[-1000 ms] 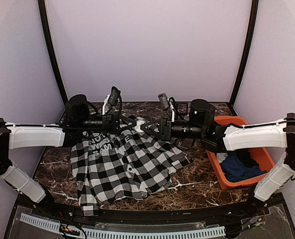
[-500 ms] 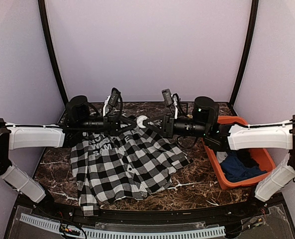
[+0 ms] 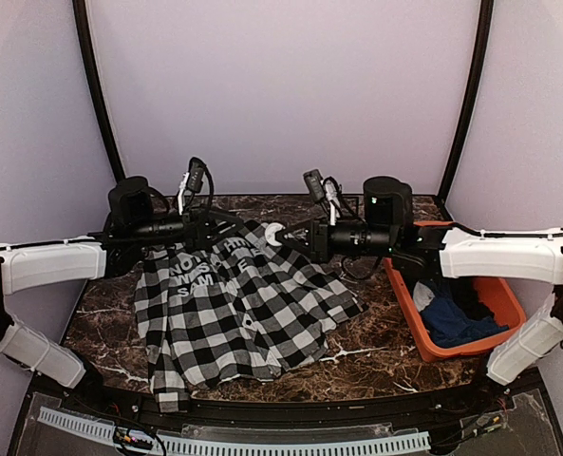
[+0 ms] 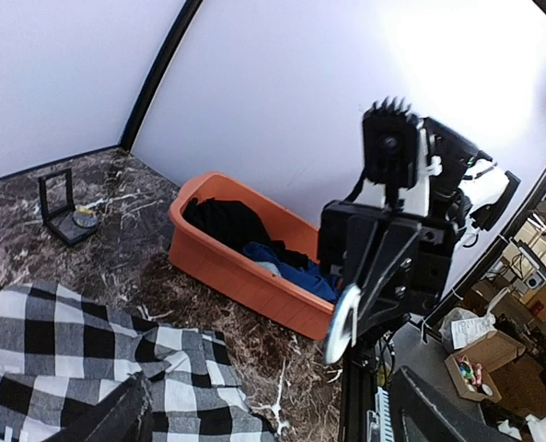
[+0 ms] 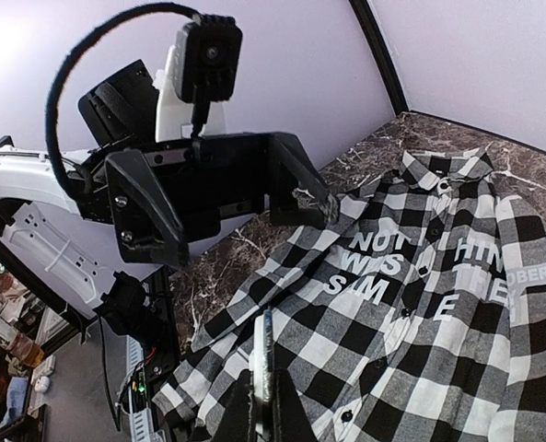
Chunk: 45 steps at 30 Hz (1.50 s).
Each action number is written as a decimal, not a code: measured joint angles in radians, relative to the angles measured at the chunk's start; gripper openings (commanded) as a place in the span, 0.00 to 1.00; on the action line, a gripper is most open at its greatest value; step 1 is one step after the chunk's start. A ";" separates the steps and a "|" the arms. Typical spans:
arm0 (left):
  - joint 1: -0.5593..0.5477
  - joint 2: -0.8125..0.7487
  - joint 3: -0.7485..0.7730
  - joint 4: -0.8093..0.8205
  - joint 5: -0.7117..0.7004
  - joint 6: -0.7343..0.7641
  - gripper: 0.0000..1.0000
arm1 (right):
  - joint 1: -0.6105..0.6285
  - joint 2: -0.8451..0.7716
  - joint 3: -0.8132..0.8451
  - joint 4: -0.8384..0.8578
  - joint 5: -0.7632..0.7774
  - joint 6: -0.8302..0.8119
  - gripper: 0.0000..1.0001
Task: Pin the brooch onto the clothing
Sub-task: Pass from the left arm to the right, then pick up the flattened clothing from the center of the board.
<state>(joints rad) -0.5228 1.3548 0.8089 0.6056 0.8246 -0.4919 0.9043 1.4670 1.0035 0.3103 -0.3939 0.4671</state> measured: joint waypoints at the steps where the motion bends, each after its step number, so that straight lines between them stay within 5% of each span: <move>1: 0.010 0.000 0.001 -0.028 -0.009 0.010 0.97 | 0.000 0.004 0.027 -0.032 0.003 -0.022 0.00; 12: 0.056 -0.134 0.163 -0.515 -0.398 0.220 0.99 | -0.026 0.093 0.270 -0.313 0.062 -0.174 0.00; 26: 0.120 -0.219 0.150 -0.850 -0.943 0.359 0.99 | -0.098 0.270 0.425 -0.531 0.073 -0.172 0.00; 45: 0.276 -0.111 0.086 -0.855 -0.910 0.288 0.99 | -0.102 0.296 0.478 -0.790 0.470 -0.076 0.00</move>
<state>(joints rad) -0.2466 1.2442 0.8948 -0.2489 -0.0856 -0.2039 0.8021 1.7626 1.4818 -0.4801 0.0757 0.3916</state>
